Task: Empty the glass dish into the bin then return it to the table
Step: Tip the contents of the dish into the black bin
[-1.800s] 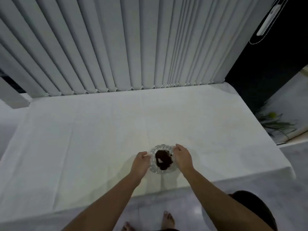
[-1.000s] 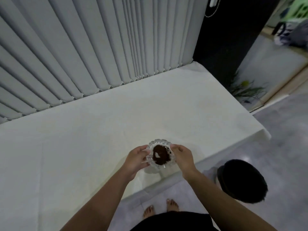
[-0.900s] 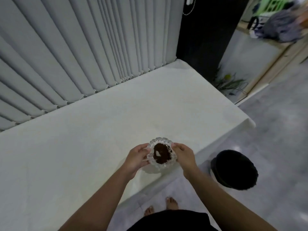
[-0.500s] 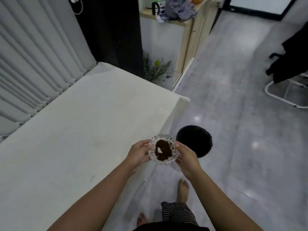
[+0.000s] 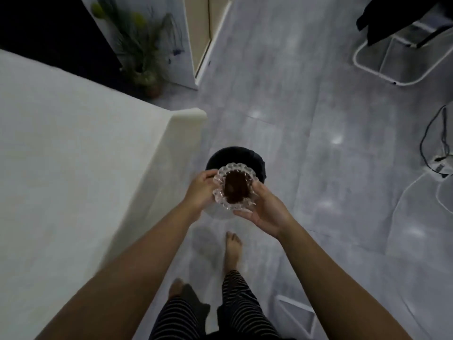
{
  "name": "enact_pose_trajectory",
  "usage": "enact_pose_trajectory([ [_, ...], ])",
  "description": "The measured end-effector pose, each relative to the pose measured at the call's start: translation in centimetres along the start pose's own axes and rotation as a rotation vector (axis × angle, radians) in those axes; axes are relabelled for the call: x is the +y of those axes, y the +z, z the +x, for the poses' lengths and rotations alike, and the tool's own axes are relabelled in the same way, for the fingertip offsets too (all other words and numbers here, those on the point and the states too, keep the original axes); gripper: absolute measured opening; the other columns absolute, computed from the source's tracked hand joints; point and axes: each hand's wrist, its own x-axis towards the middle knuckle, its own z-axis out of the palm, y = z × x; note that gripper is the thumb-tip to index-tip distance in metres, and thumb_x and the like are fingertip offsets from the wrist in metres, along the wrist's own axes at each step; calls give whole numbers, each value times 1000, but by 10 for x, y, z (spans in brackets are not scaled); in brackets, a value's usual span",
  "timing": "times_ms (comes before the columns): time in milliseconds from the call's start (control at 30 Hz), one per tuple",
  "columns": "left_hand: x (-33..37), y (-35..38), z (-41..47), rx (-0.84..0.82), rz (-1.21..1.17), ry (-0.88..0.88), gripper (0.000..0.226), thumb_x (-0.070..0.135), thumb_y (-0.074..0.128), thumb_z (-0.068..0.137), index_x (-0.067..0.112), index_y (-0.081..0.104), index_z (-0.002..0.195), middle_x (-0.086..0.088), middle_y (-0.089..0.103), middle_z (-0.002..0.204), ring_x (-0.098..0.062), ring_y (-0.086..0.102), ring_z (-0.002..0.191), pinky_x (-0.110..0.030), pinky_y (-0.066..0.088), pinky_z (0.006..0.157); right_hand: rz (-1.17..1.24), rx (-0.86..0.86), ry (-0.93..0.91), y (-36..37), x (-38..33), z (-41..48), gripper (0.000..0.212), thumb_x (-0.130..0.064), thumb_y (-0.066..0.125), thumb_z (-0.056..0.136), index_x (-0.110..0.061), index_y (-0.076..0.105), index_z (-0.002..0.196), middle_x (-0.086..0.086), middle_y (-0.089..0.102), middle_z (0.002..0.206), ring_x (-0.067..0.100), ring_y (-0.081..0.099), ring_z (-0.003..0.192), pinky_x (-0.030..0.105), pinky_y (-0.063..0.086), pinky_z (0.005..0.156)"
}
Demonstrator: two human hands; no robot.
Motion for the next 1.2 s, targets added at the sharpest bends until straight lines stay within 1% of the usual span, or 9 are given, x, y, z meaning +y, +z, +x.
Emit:
enact_pose_trajectory([
  [200, -7, 10, 95, -66, 305, 76, 50, 1, 53, 88, 20, 53, 134, -7, 62, 107, -32, 63, 105, -54, 52, 96, -74, -38, -2, -35, -18, 86, 37, -19, 46, 100, -23, 50, 137, 4, 60, 134, 26, 61, 116, 44, 58, 84],
  [367, -23, 12, 184, -101, 420, 116, 35, 7, 59, 82, 39, 51, 93, 4, 56, 90, -27, 59, 95, -54, 51, 97, -358, -57, -51, -64, -22, 174, 47, -1, 49, 94, -27, 54, 133, 5, 61, 133, 30, 57, 123, 49, 48, 101],
  [467, -39, 14, 226, -22, 646, 306, 25, 6, 52, 90, 26, 45, 103, 3, 55, 90, -29, 60, 90, -39, 50, 79, -663, 17, -300, -73, -19, 213, 47, 5, 53, 90, -26, 59, 125, -4, 68, 118, 15, 61, 115, 34, 51, 99],
  [567, -56, 15, 249, 55, 901, 539, 16, 12, 45, 96, 20, 42, 110, -2, 59, 87, -27, 60, 79, -35, 45, 66, -1049, 122, -642, -83, -9, 243, 46, 2, 52, 91, -25, 60, 128, -7, 67, 124, 6, 59, 117, 29, 48, 103],
  [667, -86, 12, 271, 96, 906, 619, 33, 12, 46, 95, 29, 45, 123, 1, 64, 105, -23, 63, 92, -36, 53, 78, -1305, 139, -941, -104, 17, 268, 47, 6, 49, 89, -15, 59, 130, 6, 61, 135, 22, 53, 128, 34, 44, 107],
  [733, -108, 11, 288, 47, 918, 664, 44, 8, 48, 93, 29, 48, 132, 1, 64, 124, -20, 63, 106, -34, 52, 89, -1434, 138, -979, -120, 37, 287, 44, -1, 47, 91, -13, 58, 131, 9, 58, 138, 28, 49, 132, 37, 44, 107],
  [867, -131, 6, 312, -108, 1129, 640, 33, 13, 50, 93, 25, 53, 123, -3, 69, 111, -26, 68, 95, -35, 55, 78, -1543, 148, -901, -132, 55, 308, 41, -6, 49, 91, -15, 59, 130, 8, 62, 133, 23, 54, 124, 36, 47, 101],
  [1067, -119, 13, 300, 98, 879, 803, 41, 8, 53, 93, 16, 56, 133, -1, 66, 127, -14, 62, 112, -11, 41, 94, -1484, 192, -1072, -119, 24, 288, 39, -4, 48, 91, -11, 62, 126, 9, 63, 132, 31, 52, 130, 36, 45, 103],
  [1200, -119, 19, 290, 184, 796, 950, 40, 4, 56, 93, 9, 57, 133, 2, 62, 129, -4, 54, 118, -15, 42, 103, -1464, 159, -1243, -122, 13, 275, 39, 8, 52, 89, -6, 63, 124, 10, 64, 129, 20, 46, 128, 27, 33, 112],
])
